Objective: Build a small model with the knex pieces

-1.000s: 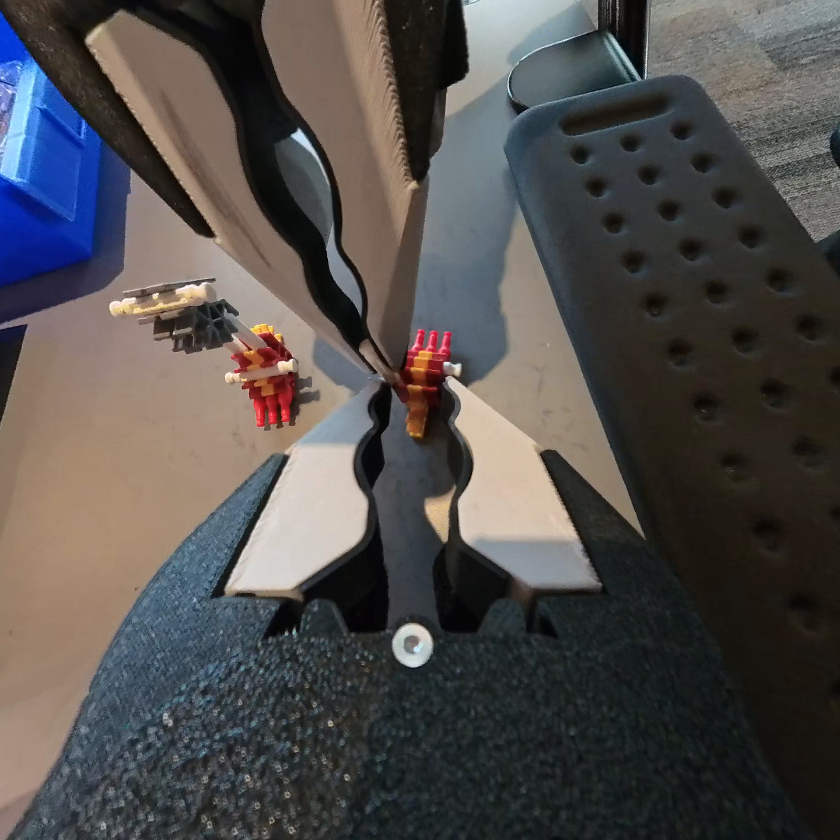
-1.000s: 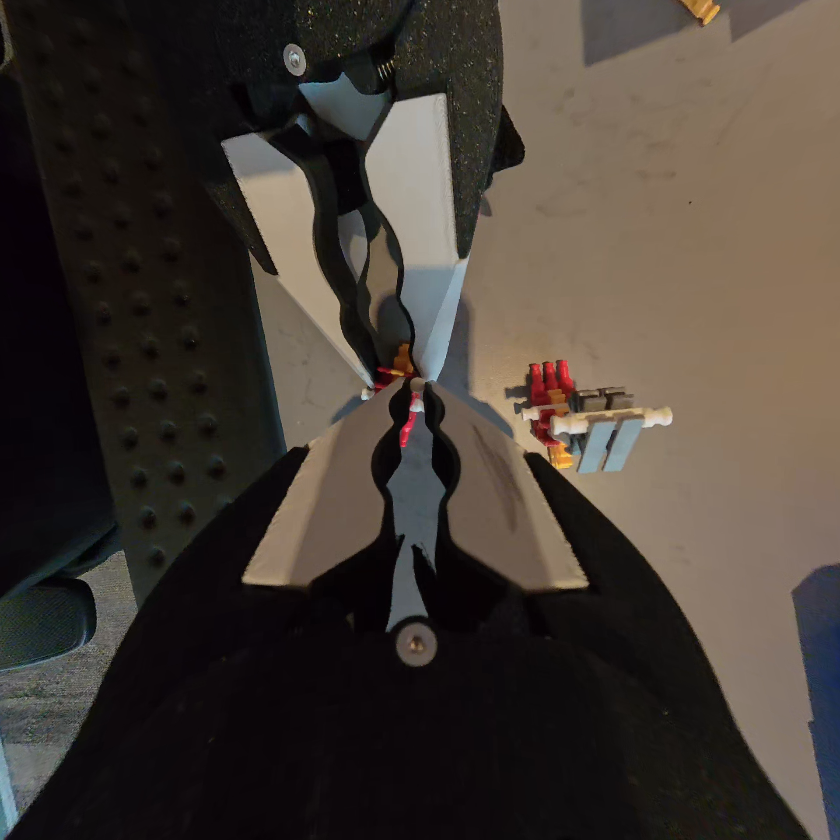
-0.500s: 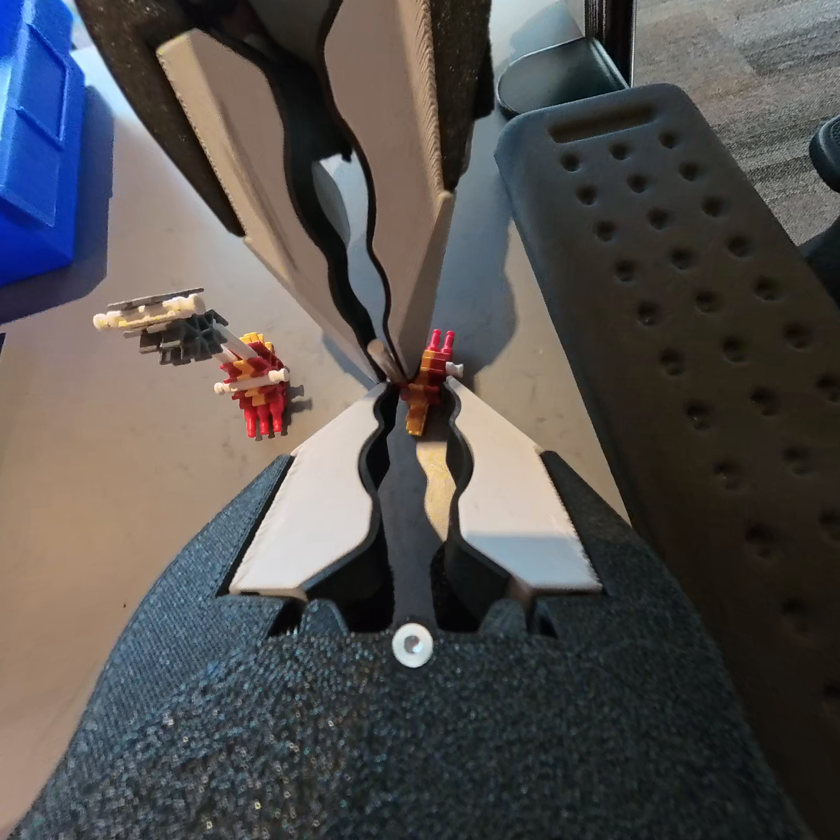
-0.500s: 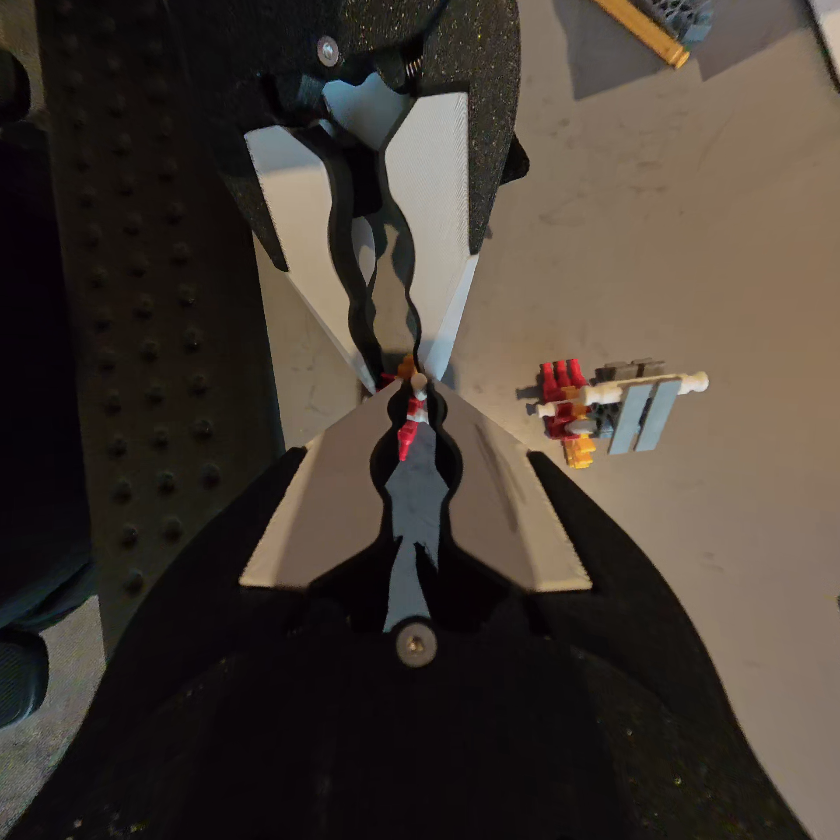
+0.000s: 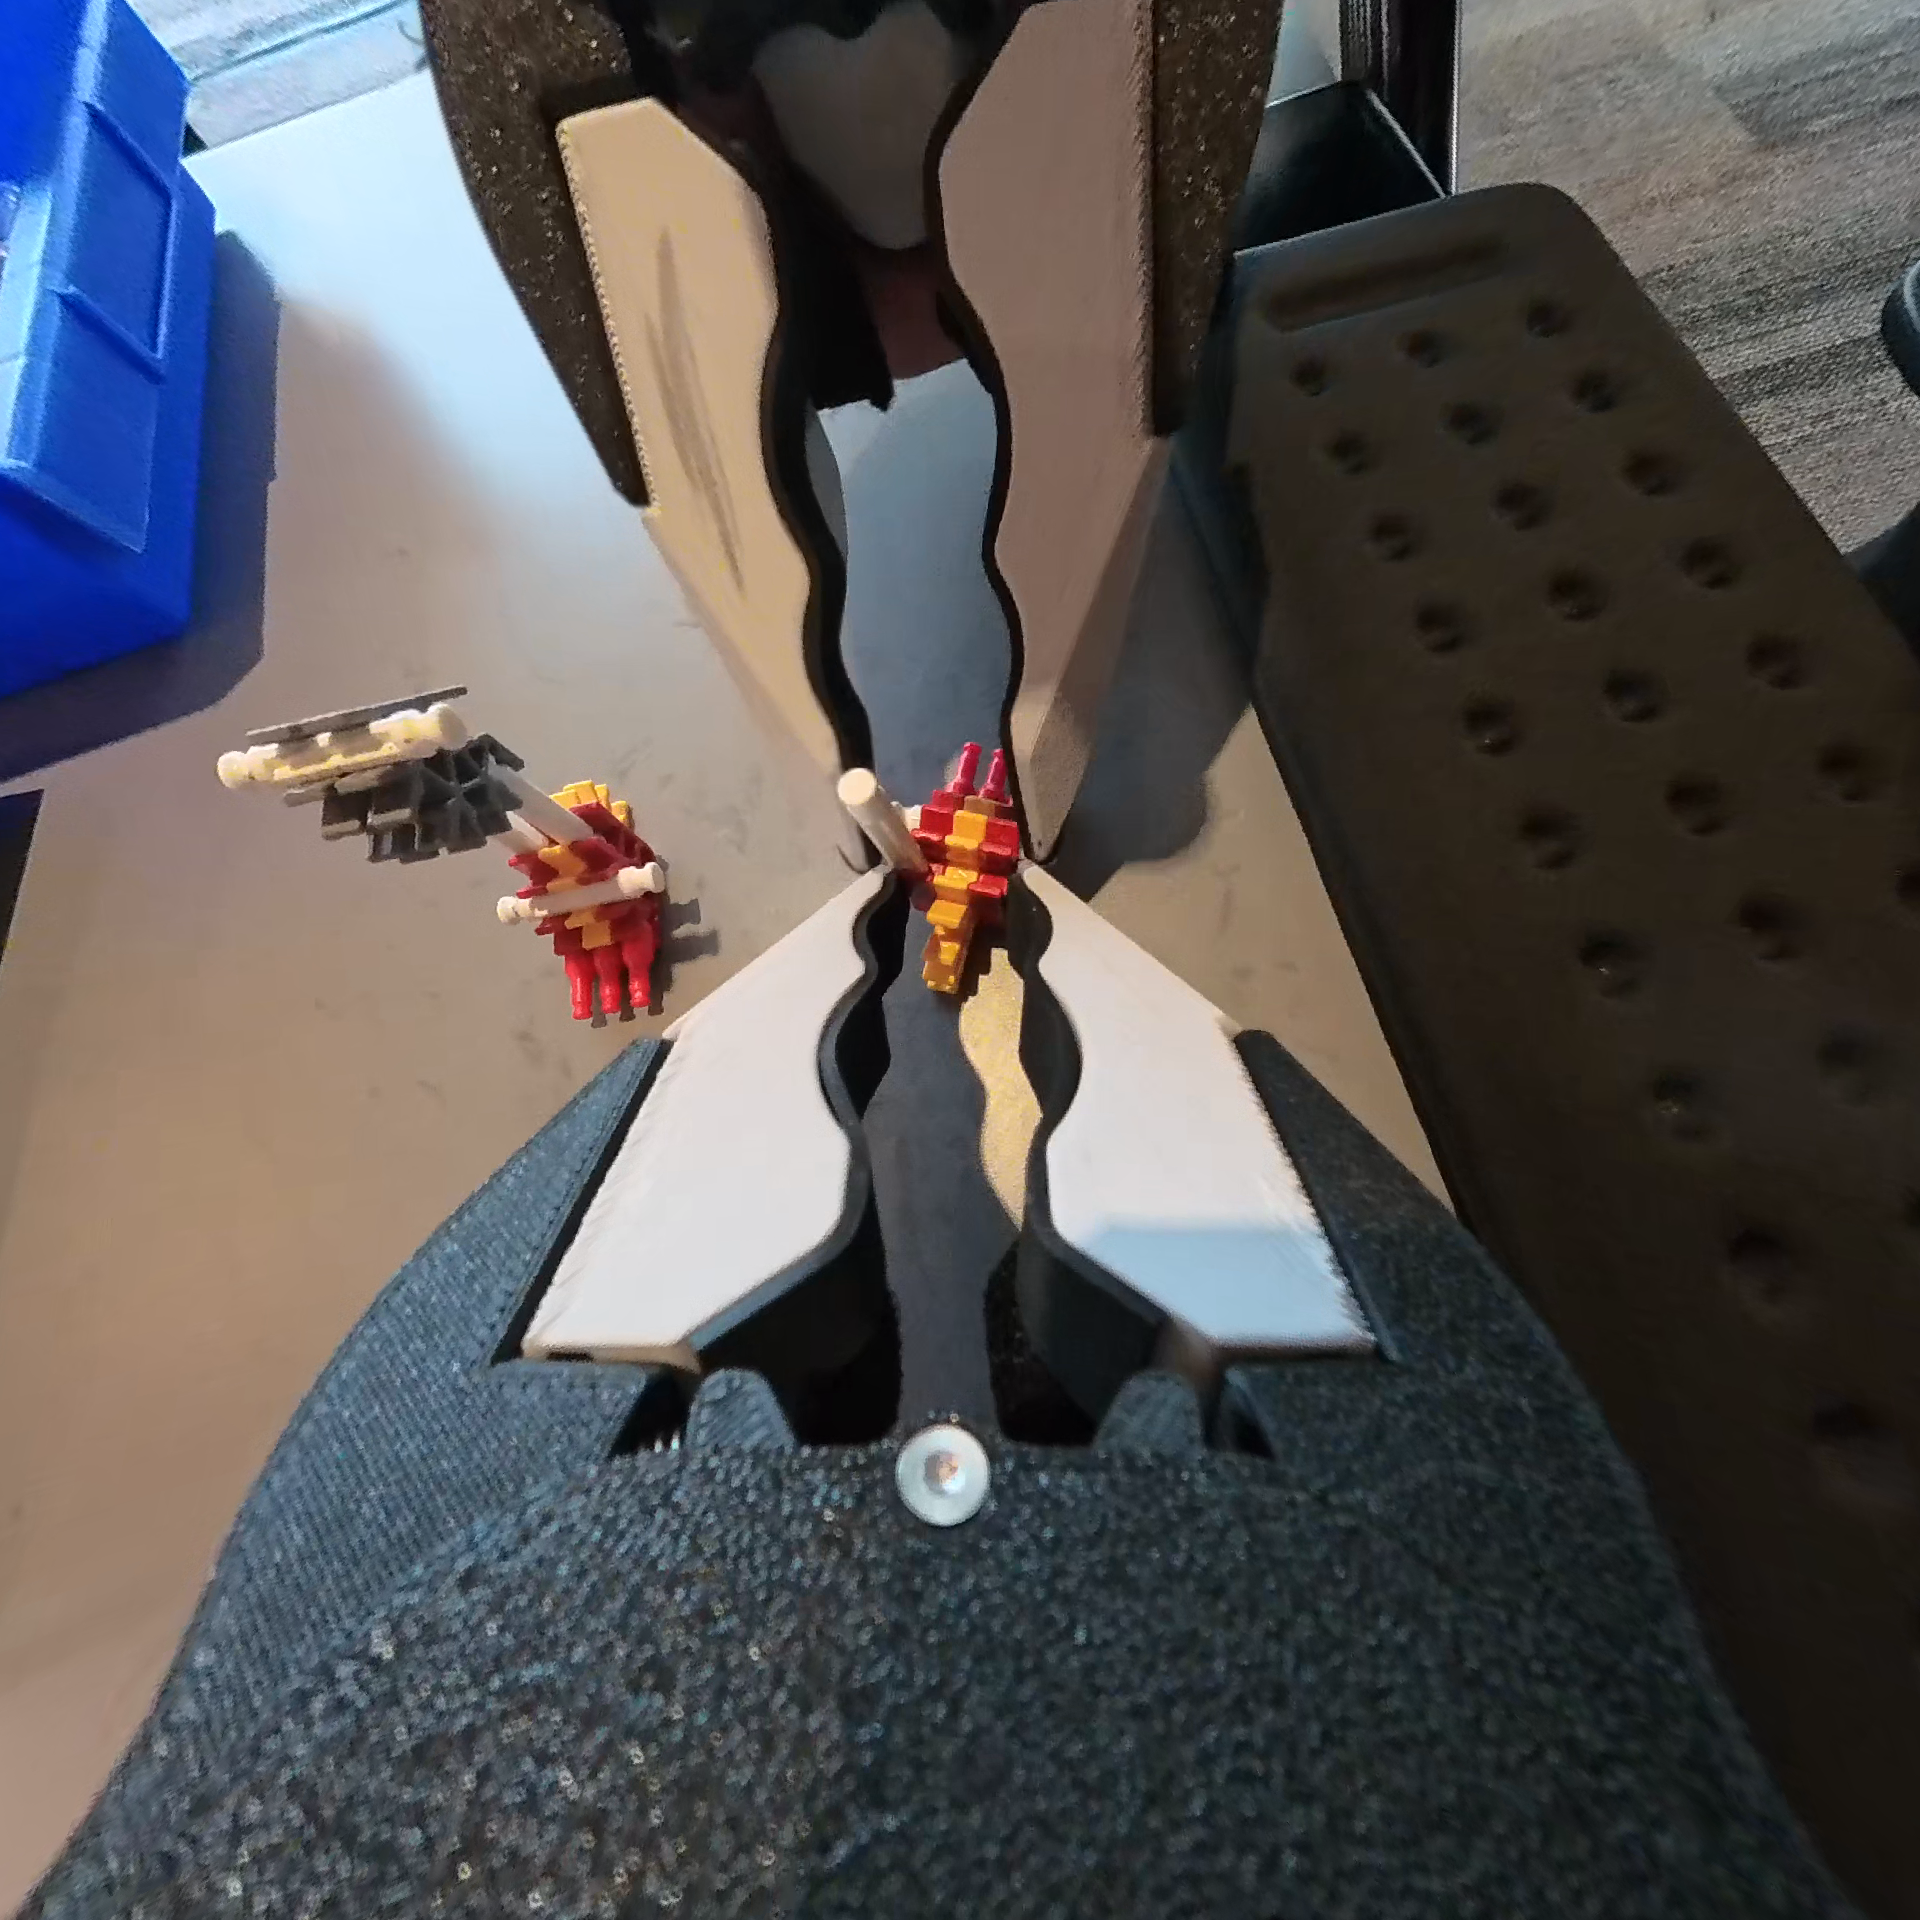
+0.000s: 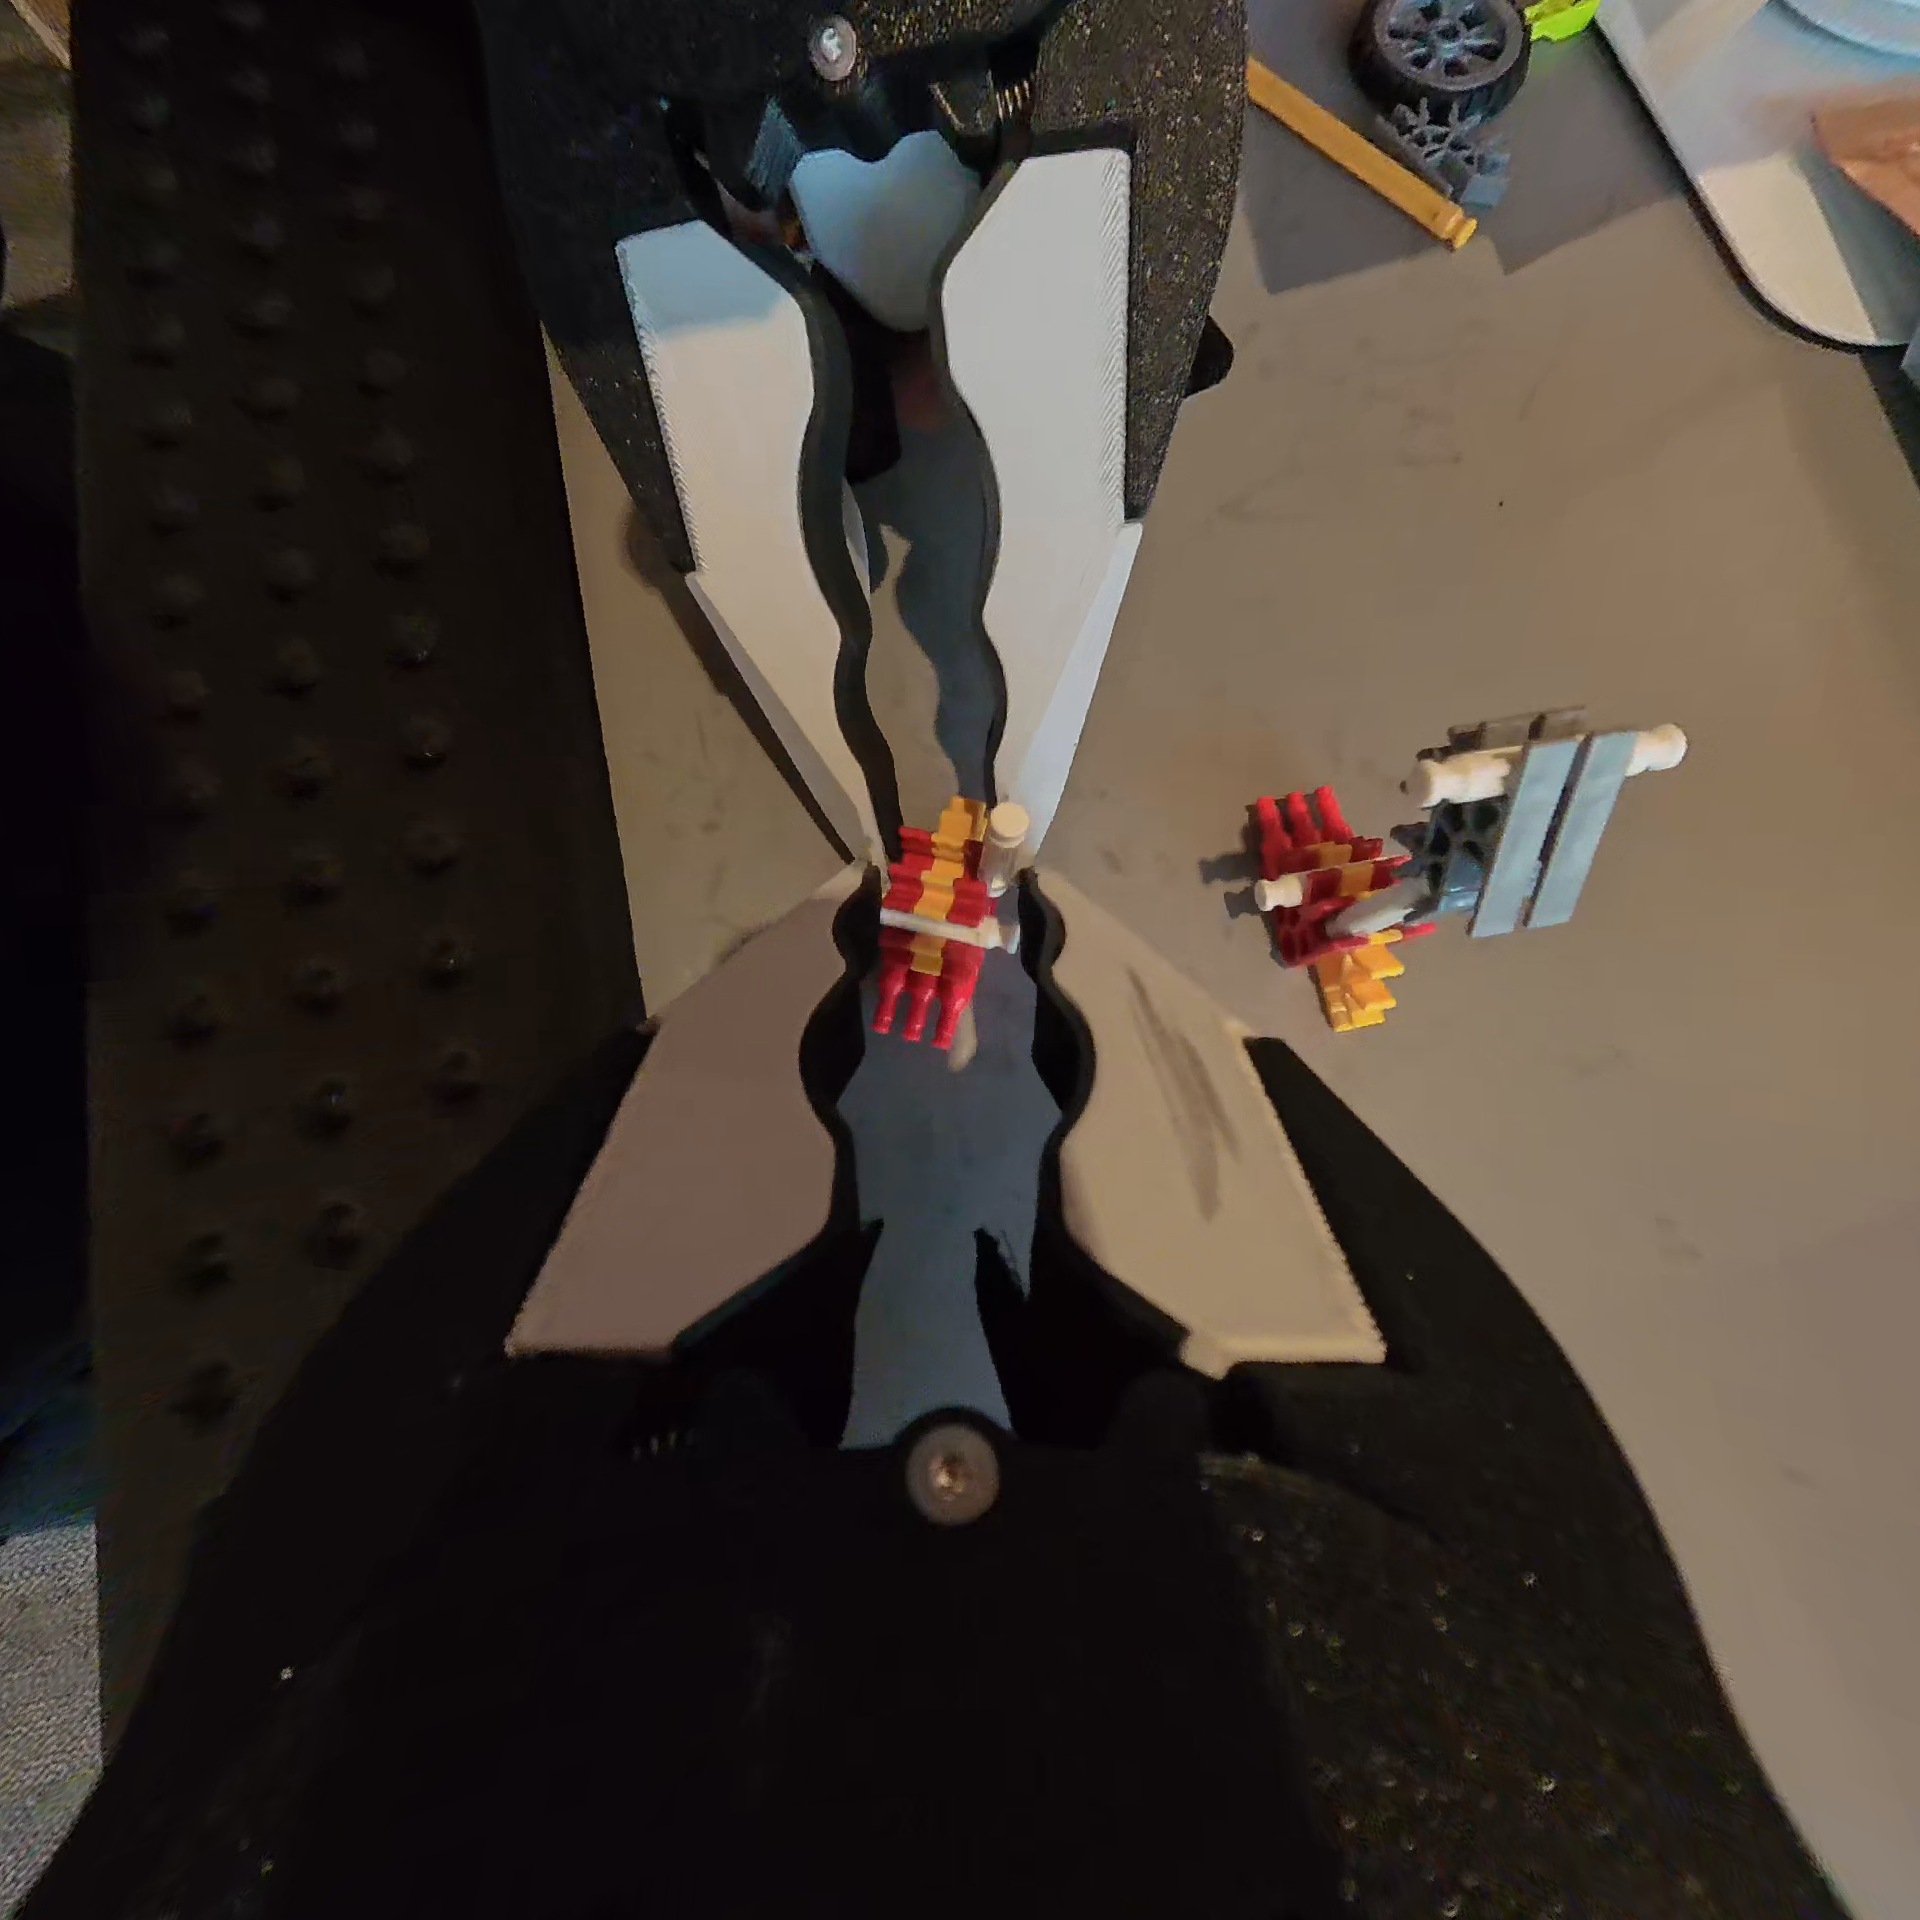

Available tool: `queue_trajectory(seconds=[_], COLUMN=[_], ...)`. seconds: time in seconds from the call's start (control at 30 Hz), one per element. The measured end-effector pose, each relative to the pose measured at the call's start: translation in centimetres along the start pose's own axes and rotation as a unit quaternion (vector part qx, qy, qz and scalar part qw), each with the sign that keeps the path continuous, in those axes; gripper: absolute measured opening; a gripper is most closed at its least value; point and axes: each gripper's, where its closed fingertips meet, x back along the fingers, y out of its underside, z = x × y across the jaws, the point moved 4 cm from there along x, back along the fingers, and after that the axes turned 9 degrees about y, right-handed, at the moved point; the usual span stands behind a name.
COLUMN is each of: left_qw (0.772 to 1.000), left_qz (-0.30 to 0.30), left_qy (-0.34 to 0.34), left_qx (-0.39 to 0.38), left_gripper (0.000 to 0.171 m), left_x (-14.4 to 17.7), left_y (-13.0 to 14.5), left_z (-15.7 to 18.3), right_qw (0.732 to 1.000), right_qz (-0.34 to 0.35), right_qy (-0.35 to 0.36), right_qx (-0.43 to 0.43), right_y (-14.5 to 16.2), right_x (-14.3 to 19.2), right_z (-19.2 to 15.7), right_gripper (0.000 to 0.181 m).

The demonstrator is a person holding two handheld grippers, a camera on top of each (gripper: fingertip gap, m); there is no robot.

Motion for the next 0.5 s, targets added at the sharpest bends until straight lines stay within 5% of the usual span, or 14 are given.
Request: queue_trajectory(seconds=[0.5], left_qw=[1.0], left_qz=[-0.003], left_qy=[0.005], left_qx=[0.013], left_gripper=[0.018], left_x=[-0.28], left_y=[-0.14], left_z=[0.07], right_qw=[1.0], right_qz=[0.014], right_qy=[0.013], right_qx=[0.005], right_y=[0.18], right_x=[0.19], right_z=[-0.6], right_gripper=[0.018])
